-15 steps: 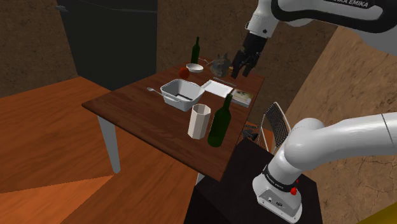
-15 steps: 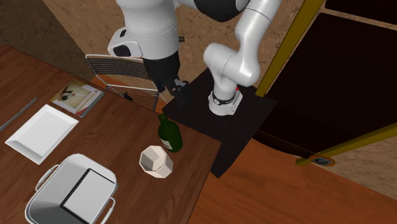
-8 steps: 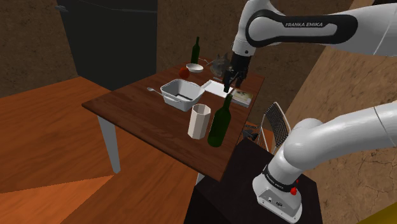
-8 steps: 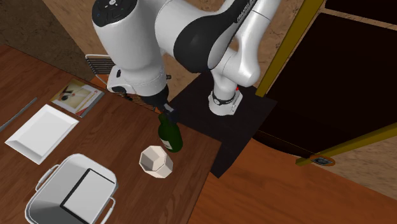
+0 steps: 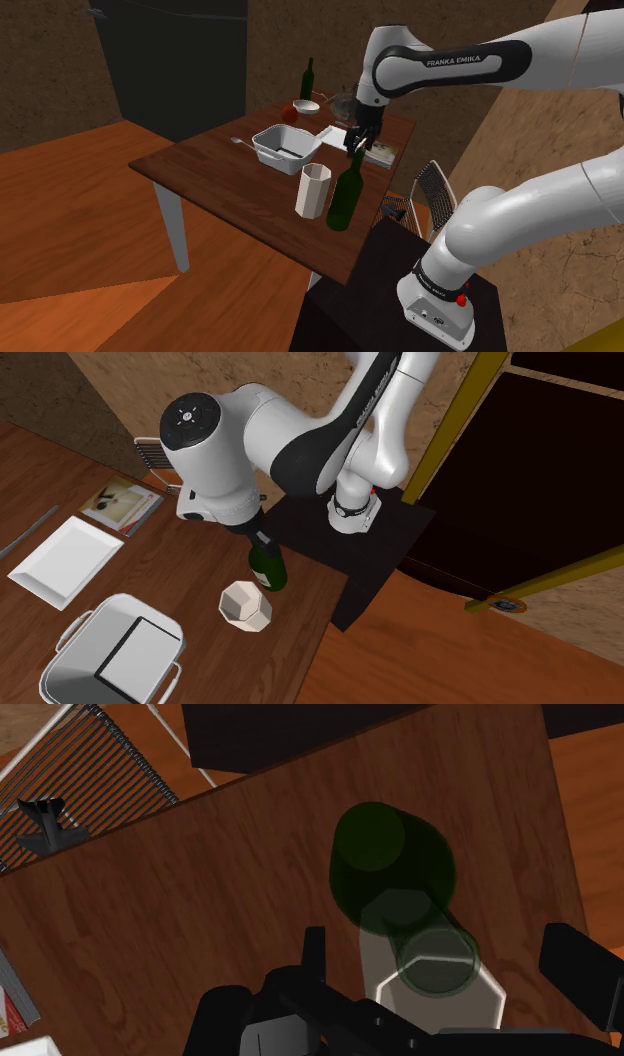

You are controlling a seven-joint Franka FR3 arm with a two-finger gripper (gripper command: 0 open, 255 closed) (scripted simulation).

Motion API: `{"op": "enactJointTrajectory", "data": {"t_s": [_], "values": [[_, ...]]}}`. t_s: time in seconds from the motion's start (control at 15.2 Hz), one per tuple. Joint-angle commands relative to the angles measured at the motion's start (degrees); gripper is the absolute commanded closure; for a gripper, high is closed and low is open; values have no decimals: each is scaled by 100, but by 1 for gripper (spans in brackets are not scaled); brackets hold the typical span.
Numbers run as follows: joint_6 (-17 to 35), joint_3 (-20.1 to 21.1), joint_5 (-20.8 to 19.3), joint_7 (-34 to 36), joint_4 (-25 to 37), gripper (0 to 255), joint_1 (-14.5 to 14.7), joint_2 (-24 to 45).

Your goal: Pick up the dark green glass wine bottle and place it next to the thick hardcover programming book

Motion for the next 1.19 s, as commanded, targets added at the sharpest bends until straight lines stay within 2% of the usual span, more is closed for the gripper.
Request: {"op": "enactJointTrajectory", "data": {"t_s": [0.0, 0.53, 0.59, 1.12], "values": [[213, -13, -14, 0, -198, 0, -8, 13], [212, -13, -13, 0, -197, 0, -8, 13], [212, -13, -13, 0, -197, 255, -8, 13], [212, -13, -14, 0, -197, 255, -8, 13]]}}
